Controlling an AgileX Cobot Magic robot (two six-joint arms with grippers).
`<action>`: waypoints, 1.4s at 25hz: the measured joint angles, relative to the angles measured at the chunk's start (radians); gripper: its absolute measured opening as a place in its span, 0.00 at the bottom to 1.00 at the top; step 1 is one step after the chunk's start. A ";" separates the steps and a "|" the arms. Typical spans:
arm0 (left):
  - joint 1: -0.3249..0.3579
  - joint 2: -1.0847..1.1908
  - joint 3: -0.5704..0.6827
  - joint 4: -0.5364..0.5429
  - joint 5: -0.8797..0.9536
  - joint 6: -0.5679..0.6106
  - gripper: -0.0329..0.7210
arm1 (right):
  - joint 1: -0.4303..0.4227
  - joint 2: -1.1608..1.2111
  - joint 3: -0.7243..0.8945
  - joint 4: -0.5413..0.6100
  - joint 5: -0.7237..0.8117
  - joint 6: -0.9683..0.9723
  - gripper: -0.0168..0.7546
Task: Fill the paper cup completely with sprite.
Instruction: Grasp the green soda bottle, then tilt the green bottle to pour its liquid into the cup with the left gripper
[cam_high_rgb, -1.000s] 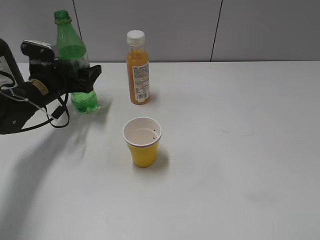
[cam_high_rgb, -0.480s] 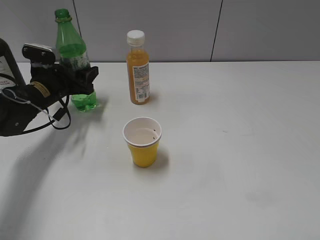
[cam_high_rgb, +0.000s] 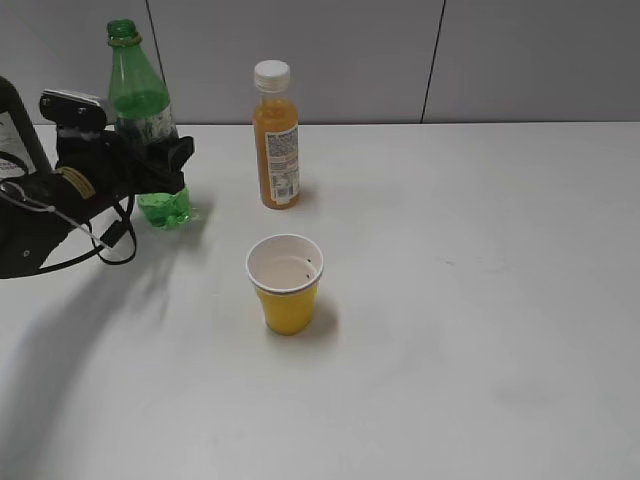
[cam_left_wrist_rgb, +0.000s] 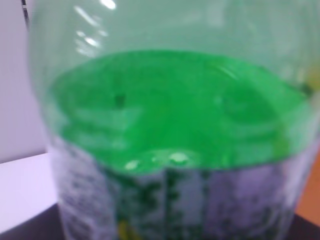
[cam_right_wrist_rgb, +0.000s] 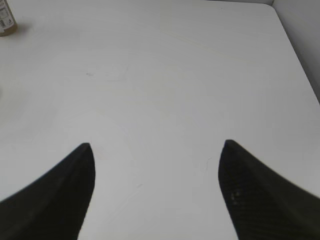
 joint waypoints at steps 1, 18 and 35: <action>0.000 -0.013 0.012 0.000 0.005 0.001 0.65 | 0.000 0.000 0.000 0.000 0.000 0.000 0.79; -0.156 -0.394 0.420 -0.458 -0.002 0.333 0.65 | 0.000 0.000 0.000 0.000 0.000 0.000 0.79; -0.378 -0.417 0.637 -0.772 -0.100 0.650 0.65 | 0.000 0.000 0.000 0.016 0.000 0.000 0.79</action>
